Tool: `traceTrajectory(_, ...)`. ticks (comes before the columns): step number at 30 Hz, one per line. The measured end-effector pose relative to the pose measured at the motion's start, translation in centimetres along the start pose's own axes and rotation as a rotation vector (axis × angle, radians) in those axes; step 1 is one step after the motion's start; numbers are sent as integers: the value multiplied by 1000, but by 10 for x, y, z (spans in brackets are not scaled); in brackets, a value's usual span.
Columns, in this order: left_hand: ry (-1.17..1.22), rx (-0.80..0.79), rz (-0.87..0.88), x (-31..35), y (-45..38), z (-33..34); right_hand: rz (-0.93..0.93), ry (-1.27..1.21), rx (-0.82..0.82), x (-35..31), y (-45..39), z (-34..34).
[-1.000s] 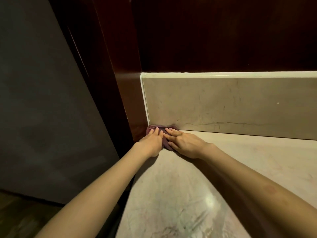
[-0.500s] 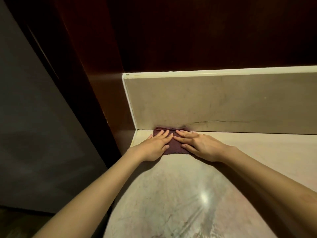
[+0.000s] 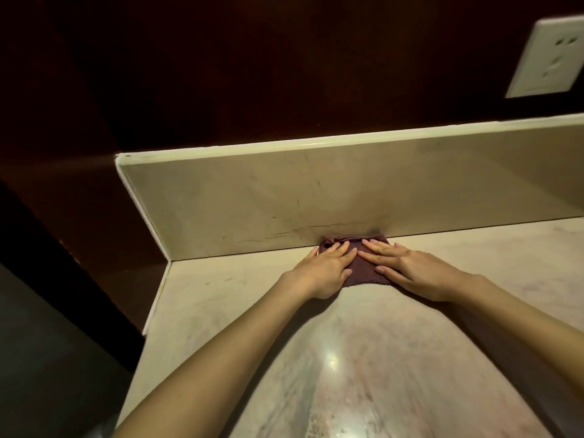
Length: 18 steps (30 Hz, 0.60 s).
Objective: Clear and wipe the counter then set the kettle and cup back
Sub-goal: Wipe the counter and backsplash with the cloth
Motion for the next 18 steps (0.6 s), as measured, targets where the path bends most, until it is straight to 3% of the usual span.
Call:
traceTrajectory(8, -19, 2, 40, 34, -26, -5, 83, -28, 4, 32, 28, -4)
traceTrajectory(18, 35, 3, -18, -29, 26, -2, -17, 19, 1, -29, -22, 5)
Point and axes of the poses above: each hand's wrist, its own y-axis away from the middle knuckle, its own z-axis out of the palm, x = y × z, the point moved 1 cm from there along -y, towards the middle knuckle, and after that the axes turned 5 degrees about -x, right-handed, at the moved point
